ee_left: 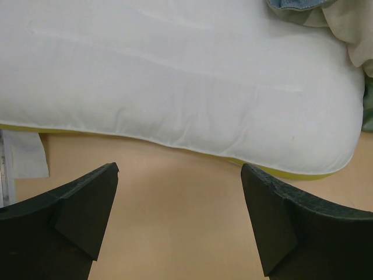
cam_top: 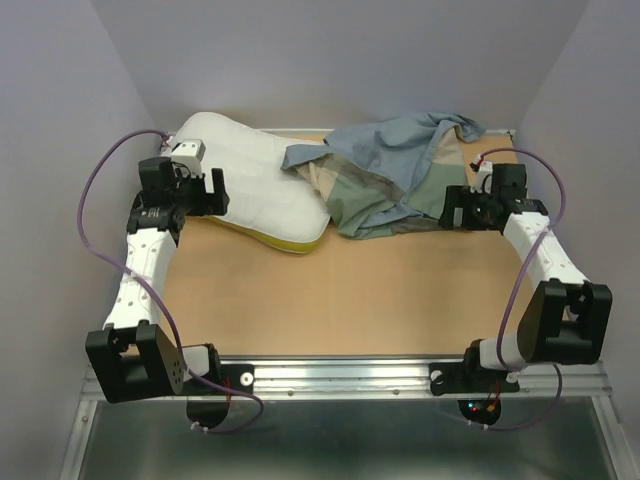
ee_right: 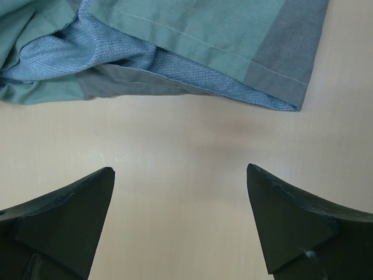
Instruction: Put the pillow into the pillowcase
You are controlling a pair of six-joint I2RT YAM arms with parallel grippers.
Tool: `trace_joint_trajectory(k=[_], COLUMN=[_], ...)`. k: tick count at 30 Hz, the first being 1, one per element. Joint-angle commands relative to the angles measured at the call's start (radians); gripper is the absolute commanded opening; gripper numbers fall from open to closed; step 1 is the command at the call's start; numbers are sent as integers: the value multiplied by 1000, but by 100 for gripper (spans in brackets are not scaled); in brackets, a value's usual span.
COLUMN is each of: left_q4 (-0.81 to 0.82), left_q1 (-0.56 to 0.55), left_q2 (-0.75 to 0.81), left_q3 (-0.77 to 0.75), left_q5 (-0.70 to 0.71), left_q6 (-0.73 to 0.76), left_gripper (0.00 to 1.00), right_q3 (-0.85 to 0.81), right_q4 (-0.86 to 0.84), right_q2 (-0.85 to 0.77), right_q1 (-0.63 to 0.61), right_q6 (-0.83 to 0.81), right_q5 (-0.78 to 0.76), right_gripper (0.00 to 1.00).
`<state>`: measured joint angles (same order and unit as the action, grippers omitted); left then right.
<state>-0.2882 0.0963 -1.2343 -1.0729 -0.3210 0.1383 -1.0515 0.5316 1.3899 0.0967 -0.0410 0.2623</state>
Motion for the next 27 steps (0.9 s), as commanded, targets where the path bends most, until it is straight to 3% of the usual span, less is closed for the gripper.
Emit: trace_joint_trajectory(k=[1,5,11,19,27], left_q4=[27,15,-5,-61,-68], left_q1=[2,2,2,2,3], left_q2=[30,15,-1,-33,-40], left_q3=[-61,-88,-127,-208,-210], left_q5=[-38,-46,-40,-44,-33], left_q6=[18,27,11,17,30], left_gripper=[99,99,99,99,99], right_q3=[-91,-131,-251,-591,-818], right_q4=[36,54,57,103,156], right_q2=[29,86,274,637,843], right_q1=[3,1,3,8,51], right_q6=[-37,-66,-74,-129,-140], right_q5=[0,11,-101,-259,-308], right_gripper=[100,100,100,100,100])
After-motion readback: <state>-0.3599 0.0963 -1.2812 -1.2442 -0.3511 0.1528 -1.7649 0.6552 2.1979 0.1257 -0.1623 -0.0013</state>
